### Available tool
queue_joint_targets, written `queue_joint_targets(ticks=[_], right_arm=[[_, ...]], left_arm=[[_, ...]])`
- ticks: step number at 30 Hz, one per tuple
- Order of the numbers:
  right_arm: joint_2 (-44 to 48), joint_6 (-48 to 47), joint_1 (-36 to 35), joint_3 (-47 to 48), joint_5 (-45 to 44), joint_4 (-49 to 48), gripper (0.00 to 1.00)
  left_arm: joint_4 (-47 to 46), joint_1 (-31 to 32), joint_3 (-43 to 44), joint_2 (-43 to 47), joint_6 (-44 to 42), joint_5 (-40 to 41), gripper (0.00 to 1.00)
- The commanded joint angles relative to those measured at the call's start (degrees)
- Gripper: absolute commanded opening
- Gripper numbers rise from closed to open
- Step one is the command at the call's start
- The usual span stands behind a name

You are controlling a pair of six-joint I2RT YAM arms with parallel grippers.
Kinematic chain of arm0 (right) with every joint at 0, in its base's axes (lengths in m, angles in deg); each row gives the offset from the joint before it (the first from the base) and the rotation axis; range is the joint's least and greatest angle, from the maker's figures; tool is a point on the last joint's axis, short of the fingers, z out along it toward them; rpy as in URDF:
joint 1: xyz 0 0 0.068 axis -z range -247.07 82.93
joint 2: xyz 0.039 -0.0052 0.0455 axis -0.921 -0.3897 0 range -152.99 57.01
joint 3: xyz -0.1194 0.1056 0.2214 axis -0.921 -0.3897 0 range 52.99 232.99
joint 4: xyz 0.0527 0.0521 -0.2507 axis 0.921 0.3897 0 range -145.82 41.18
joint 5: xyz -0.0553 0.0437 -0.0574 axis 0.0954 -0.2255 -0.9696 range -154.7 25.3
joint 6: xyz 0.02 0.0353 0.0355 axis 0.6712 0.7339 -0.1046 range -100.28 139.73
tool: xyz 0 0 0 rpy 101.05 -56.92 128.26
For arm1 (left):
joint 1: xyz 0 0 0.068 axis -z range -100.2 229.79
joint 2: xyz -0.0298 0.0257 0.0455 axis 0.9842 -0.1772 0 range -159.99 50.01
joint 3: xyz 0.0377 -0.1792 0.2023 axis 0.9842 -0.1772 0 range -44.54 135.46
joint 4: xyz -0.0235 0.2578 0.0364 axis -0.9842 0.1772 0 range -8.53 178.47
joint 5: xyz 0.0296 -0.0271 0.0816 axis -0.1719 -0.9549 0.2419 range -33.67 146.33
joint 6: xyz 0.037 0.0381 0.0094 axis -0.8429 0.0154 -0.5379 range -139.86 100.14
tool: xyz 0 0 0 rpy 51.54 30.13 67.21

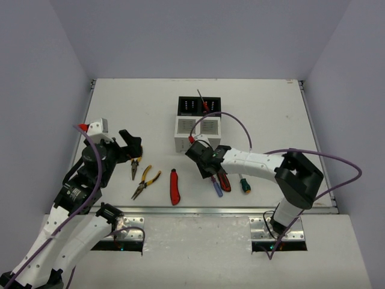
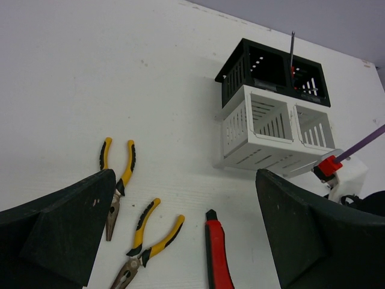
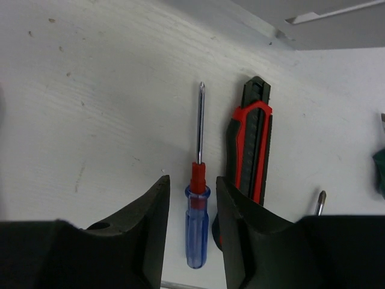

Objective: Sort the tools into containers

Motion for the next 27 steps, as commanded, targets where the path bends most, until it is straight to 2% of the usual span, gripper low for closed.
queue_joint_targets(ticks=[1,12,14,16,17,23,27], right_arm=[[-2.93,-2.12,0.82,1.95,-1.24,-4.61,0.36],[-10.21,-3.66,1.70,1.25,0.14,-9.64,0.29],[-10.04,-3.30,1.70,-0.18,0.53,-10.38,0.22],[-9.40,-2.88,1.68,-1.08,1.74,-10.93,0.08],[-8.92,-2.63,1.62,-1.49,2.57,-11.21,0.06],[-4.92,-1.60,1.61,-3.89,6.40,-13.16,0.00],[2.74,-2.45,0.75,-5.86,7.93,-14.17,0.00]], left_arm=[[-2.73,0.45,0.99,0.15,-0.70,-1.08,1.00],[-2.77,0.45,0.86,0.00,-0.83,-1.44,1.00],[-2.81,0.45,0.82,0.08,-0.87,-1.53,1.00],[-2.82,0.45,0.84,-0.01,-0.88,-1.70,1.00],[-2.83,0.45,0.89,-0.10,-0.88,-1.65,1.00],[-2.90,0.45,0.90,-0.35,-0.88,-1.81,1.00],[-2.90,0.45,0.91,-0.27,-0.97,-1.82,1.00]])
